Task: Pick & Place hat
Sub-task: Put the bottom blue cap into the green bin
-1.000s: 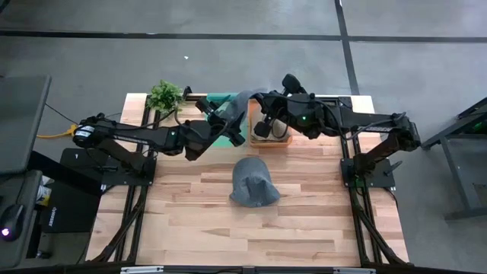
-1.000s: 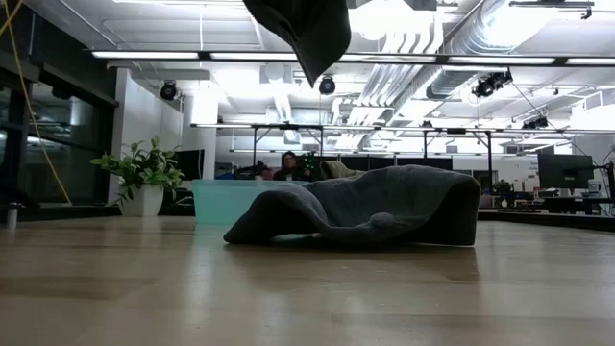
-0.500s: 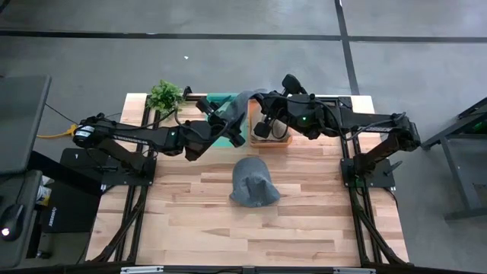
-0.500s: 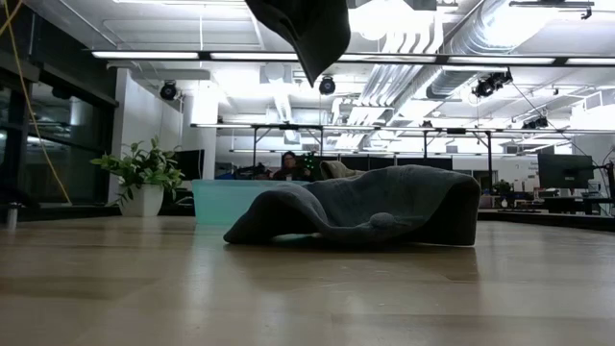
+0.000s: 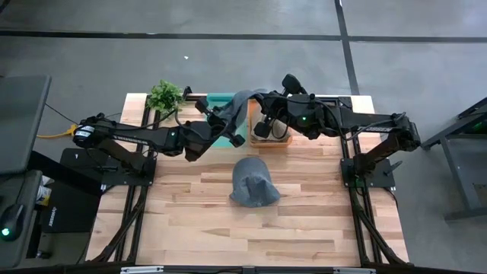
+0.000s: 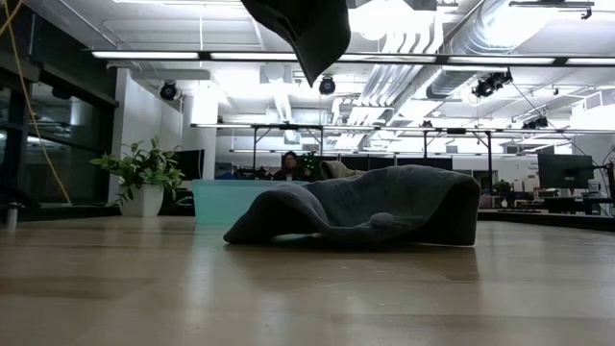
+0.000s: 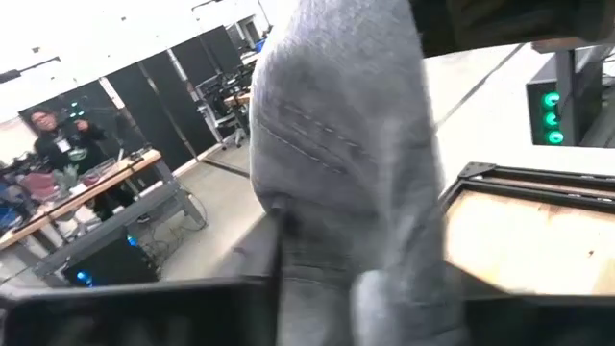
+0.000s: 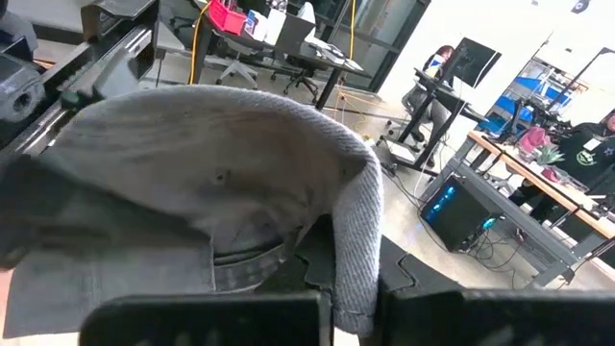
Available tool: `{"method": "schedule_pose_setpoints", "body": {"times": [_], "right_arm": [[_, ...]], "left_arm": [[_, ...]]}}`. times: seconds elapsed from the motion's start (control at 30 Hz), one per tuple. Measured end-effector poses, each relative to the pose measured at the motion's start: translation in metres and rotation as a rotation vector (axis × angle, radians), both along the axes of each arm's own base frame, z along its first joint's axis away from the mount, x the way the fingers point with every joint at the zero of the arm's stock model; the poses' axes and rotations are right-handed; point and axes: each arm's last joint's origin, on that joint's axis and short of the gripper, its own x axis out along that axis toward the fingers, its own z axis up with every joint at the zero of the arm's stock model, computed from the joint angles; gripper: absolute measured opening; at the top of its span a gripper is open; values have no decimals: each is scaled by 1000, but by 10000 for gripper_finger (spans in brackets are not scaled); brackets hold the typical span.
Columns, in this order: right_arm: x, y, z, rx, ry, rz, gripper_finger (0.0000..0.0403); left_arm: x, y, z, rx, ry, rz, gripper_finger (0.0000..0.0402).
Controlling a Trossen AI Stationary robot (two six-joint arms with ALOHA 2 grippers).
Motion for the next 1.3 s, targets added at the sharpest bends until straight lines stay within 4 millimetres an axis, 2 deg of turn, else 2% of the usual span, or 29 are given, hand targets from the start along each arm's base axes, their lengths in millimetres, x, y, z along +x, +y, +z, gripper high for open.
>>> {"method": "schedule_pose_setpoints", "body": {"times": [0.07, 0.1, 0.23, 0.83, 1.1, 1.3], "right_arm": [[0, 0, 0, 0, 0, 0, 5], [0, 0, 0, 0, 0, 0, 5], [0, 0, 0, 1, 0, 3, 5], [0, 0, 0, -2, 2, 7, 6], [0, 0, 1, -22, 16, 11, 66], [0, 0, 1, -14, 9, 5, 95]], "left_arm": [[0, 0, -1, -10, -4, 18, 30], [-1, 0, -2, -22, -11, 19, 16], [-1, 0, -5, -63, -36, 32, 3], [-2, 1, -8, -87, -41, 46, 0], [-2, 1, -8, -86, -41, 46, 0], [-2, 1, -9, -86, -40, 46, 0]]}}
